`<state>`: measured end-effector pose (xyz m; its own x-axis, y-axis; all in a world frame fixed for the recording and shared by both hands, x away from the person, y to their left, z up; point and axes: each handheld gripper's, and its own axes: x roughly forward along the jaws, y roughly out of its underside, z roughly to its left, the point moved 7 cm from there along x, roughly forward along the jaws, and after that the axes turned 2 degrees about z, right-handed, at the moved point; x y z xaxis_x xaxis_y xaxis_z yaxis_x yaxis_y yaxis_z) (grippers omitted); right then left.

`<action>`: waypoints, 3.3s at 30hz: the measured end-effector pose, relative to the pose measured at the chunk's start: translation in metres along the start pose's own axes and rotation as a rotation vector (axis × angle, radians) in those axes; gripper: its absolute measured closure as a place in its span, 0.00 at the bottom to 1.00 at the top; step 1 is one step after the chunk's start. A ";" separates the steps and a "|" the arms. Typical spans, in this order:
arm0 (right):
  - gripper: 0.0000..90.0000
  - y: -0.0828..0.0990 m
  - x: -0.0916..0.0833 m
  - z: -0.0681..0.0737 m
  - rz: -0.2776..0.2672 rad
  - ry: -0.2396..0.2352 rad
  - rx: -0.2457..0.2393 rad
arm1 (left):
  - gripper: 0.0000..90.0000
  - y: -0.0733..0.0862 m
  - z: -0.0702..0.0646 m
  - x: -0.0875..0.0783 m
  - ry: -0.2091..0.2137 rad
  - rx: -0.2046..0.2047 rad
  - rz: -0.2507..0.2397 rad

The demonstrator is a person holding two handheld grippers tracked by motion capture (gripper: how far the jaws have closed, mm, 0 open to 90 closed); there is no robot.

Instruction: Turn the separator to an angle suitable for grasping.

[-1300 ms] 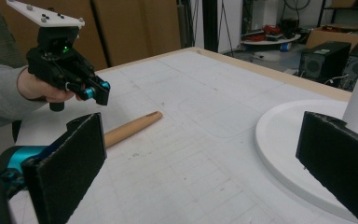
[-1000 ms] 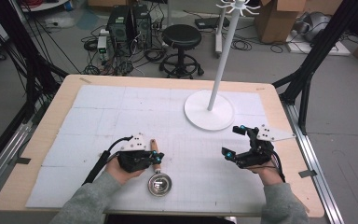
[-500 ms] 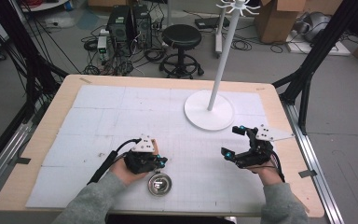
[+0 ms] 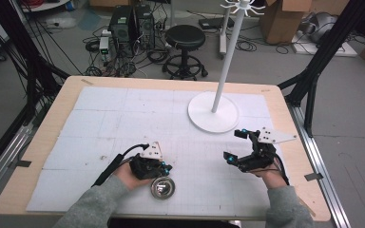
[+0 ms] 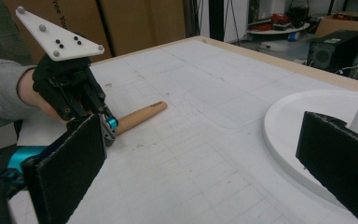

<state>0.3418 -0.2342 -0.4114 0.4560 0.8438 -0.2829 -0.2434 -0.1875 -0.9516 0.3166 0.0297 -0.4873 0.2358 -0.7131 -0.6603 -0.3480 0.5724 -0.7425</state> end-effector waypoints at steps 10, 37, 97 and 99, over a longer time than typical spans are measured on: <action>0.01 0.000 0.000 0.000 0.002 0.001 0.001 | 1.00 0.001 -0.004 0.001 0.026 0.005 0.019; 0.01 0.002 0.000 0.000 0.012 0.002 -0.001 | 1.00 0.022 -0.008 -0.018 0.082 0.008 0.063; 0.01 0.003 0.000 -0.004 0.019 0.026 -0.008 | 1.00 0.043 0.040 -0.048 -0.090 -0.125 0.012; 0.01 0.003 0.001 -0.004 0.019 0.025 -0.007 | 1.00 0.040 0.040 -0.045 -0.081 -0.144 0.010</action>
<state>0.3444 -0.2363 -0.4153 0.4726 0.8271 -0.3043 -0.2469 -0.2072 -0.9466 0.3279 0.1012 -0.4917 0.3020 -0.6695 -0.6787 -0.4755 0.5112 -0.7159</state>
